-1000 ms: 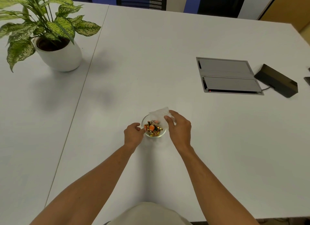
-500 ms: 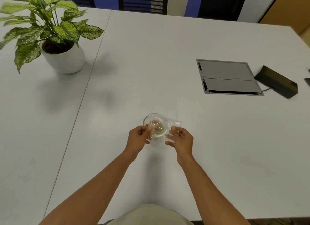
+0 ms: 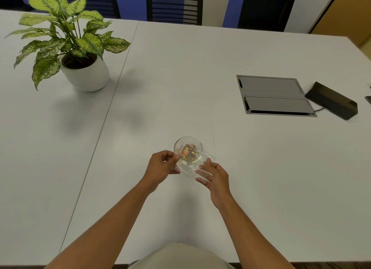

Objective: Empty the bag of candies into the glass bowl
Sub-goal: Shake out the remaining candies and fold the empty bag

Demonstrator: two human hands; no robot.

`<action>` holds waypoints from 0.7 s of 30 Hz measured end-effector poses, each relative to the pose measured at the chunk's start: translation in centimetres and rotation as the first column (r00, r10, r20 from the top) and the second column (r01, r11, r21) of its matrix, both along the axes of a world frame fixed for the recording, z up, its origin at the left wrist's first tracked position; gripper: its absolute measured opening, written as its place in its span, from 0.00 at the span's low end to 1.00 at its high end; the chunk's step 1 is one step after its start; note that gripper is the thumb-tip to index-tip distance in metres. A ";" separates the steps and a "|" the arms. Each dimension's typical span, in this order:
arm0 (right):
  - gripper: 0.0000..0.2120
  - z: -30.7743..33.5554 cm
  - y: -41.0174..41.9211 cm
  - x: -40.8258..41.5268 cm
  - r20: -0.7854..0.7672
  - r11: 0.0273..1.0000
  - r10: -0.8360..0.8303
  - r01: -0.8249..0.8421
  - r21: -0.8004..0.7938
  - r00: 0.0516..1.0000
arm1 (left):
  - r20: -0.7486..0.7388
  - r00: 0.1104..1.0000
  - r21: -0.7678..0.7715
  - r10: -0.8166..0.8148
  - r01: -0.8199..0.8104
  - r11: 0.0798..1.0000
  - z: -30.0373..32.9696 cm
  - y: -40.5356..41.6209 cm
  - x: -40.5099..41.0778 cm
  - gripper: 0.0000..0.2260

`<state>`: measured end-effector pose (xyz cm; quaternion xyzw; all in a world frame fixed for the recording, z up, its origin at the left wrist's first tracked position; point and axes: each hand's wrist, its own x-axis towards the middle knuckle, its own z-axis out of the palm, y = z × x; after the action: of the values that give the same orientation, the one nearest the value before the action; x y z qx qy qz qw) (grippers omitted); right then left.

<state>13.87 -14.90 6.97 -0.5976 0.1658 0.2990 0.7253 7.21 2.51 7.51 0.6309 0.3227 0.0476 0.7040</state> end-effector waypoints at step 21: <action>0.10 1.5 -2.3 0.6 0.201 0.957 0.291 -0.281 -0.076 0.935 | -0.138 0.923 0.145 -0.360 0.378 0.914 3.4 0.9 -0.9 0.09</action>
<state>14.45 -17.17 8.49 -0.6602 0.0063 0.3324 0.6735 6.31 3.36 10.87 0.7393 0.2302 -0.0934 0.6259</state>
